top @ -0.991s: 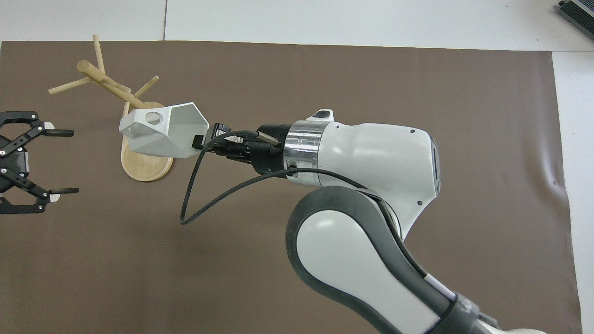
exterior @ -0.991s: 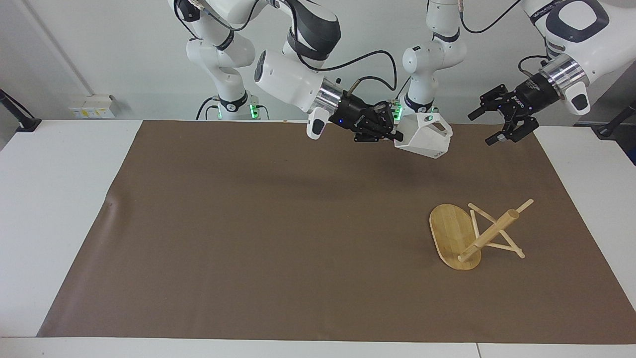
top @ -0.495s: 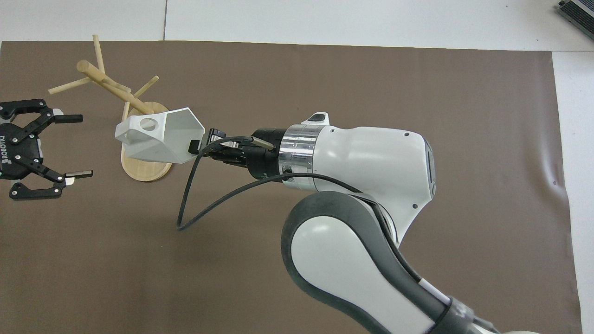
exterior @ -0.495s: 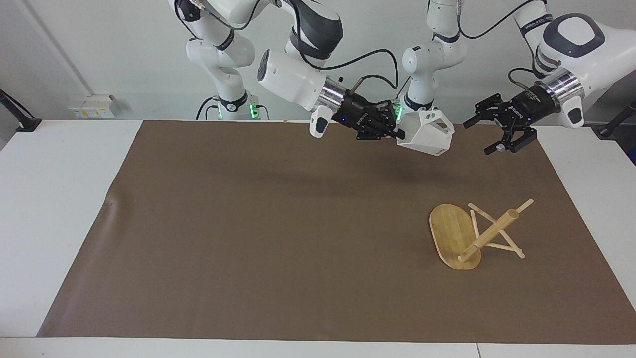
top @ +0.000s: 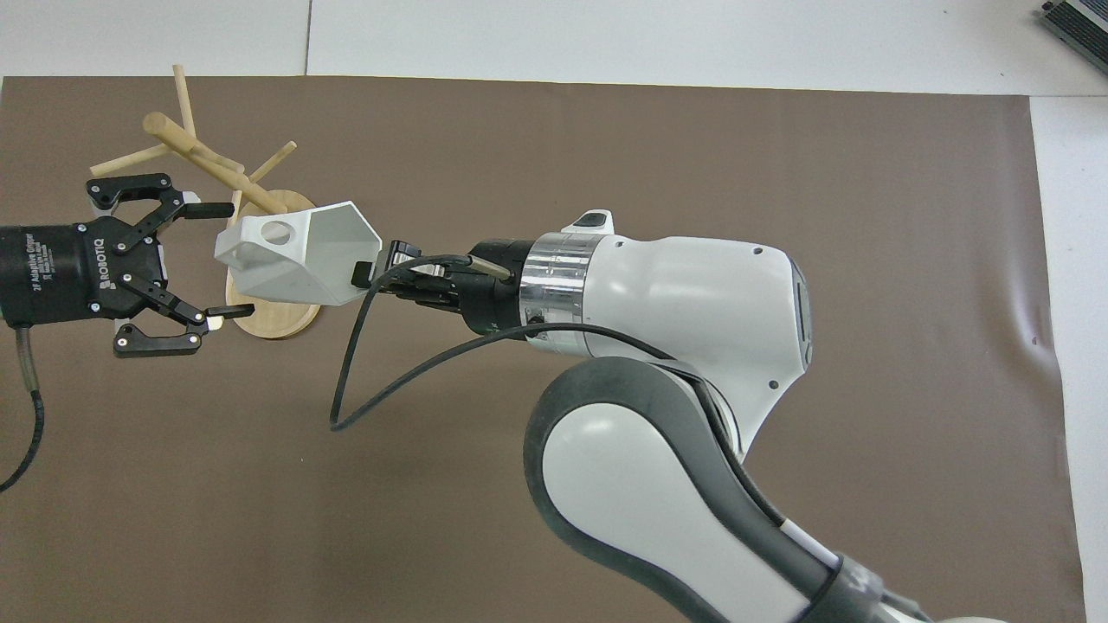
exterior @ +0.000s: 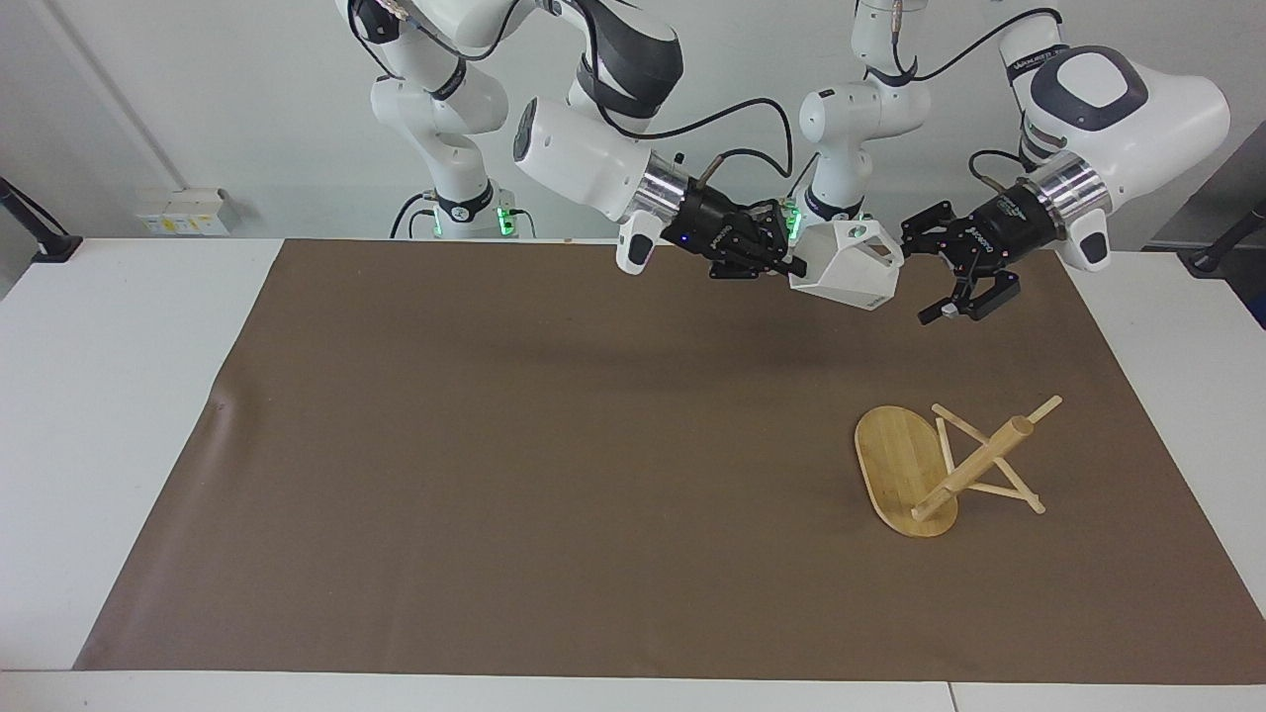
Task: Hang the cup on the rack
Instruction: 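Hold the cup with the right gripper while the left gripper reaches it, then close the left gripper on the white cup beside the right gripper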
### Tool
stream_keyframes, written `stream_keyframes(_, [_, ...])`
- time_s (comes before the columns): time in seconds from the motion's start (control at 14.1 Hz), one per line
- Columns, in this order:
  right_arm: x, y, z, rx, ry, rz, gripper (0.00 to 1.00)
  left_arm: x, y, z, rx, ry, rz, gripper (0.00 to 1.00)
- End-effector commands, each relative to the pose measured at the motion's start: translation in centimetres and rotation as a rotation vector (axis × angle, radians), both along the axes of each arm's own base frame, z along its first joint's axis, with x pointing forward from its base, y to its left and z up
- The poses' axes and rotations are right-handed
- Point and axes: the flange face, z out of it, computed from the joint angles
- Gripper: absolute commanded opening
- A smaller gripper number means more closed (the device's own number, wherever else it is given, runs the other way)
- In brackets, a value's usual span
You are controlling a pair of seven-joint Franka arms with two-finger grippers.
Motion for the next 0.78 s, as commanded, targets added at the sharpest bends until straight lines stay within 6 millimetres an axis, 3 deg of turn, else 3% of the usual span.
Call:
stream_keyframes(0.0, [-0.2, 0.2, 0.1, -0.005, -0.006, -0.003, 0.00, -0.3, -0.8, -0.1, -0.018, 0.009, 0.017, 1.00])
stream_keyframes(0.35, [-0.2, 0.2, 0.1, -0.005, -0.004, -0.004, 0.00, -0.5, -3.7, -0.1, -0.015, 0.010, -0.018, 1.00])
stream_keyframes(0.57, [-0.2, 0.2, 0.0, -0.005, -0.002, -0.004, 0.00, -0.5, -3.7, 0.1, -0.017, 0.012, -0.018, 1.00])
stream_keyframes(0.64, [-0.2, 0.2, 0.1, -0.005, -0.004, -0.004, 0.00, -0.5, -3.7, 0.1, -0.019, 0.017, -0.015, 0.79])
stream_keyframes(0.71, [-0.2, 0.2, 0.1, -0.005, -0.004, -0.004, 0.00, -0.5, -3.6, 0.1, -0.019, 0.018, -0.013, 0.47])
